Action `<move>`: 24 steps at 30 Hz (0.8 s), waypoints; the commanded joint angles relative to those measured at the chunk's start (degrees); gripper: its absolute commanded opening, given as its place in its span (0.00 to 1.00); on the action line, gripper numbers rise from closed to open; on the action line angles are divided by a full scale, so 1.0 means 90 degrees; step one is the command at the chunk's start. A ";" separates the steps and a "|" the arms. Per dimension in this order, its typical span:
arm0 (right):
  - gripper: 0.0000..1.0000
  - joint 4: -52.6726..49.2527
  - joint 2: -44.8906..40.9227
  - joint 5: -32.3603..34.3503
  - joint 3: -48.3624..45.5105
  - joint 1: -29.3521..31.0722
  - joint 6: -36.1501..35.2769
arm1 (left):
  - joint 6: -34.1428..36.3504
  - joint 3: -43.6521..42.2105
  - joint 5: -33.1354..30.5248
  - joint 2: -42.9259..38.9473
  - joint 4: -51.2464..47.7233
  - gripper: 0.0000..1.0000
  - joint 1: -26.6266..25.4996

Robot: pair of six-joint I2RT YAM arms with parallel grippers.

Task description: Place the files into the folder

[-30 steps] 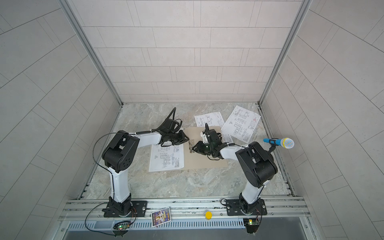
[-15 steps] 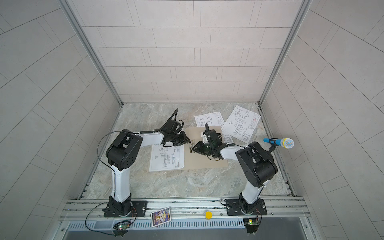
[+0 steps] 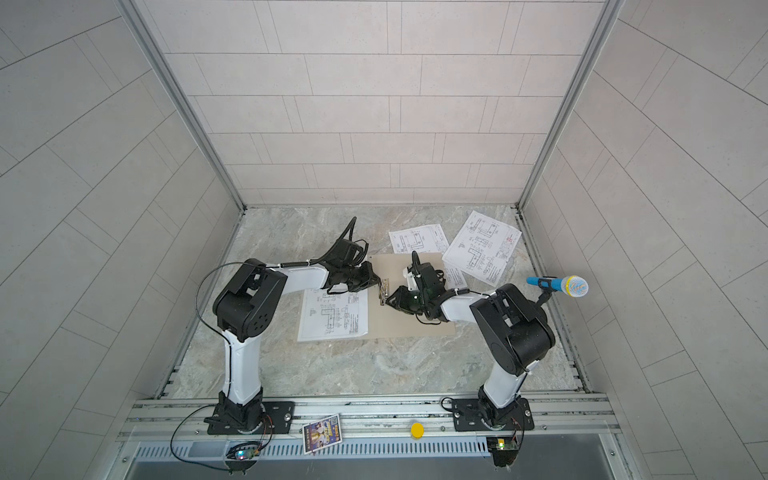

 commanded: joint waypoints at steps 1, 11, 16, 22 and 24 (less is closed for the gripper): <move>0.27 0.0059 -0.0043 0.0016 -0.0042 -0.0005 0.0073 | -0.0047 -0.0115 -0.0294 -0.0012 0.0076 0.08 -0.0004; 0.27 0.0308 0.0097 -0.0089 0.0008 0.0014 0.0282 | -0.0318 -0.0602 -0.0589 -0.0315 0.0346 0.07 0.0131; 0.25 0.0430 0.0251 -0.0173 0.0074 0.0062 0.0395 | -0.0532 -0.0823 -0.0708 -0.0444 0.0540 0.07 0.0199; 0.23 0.0745 0.0446 -0.0296 0.0182 0.0127 0.0643 | -0.0700 -0.1021 -0.0865 -0.0581 0.0675 0.07 0.0210; 0.23 0.0858 0.0512 -0.0323 0.0220 0.0167 0.0721 | -0.0786 -0.1115 -0.0910 -0.0621 0.0768 0.07 0.0219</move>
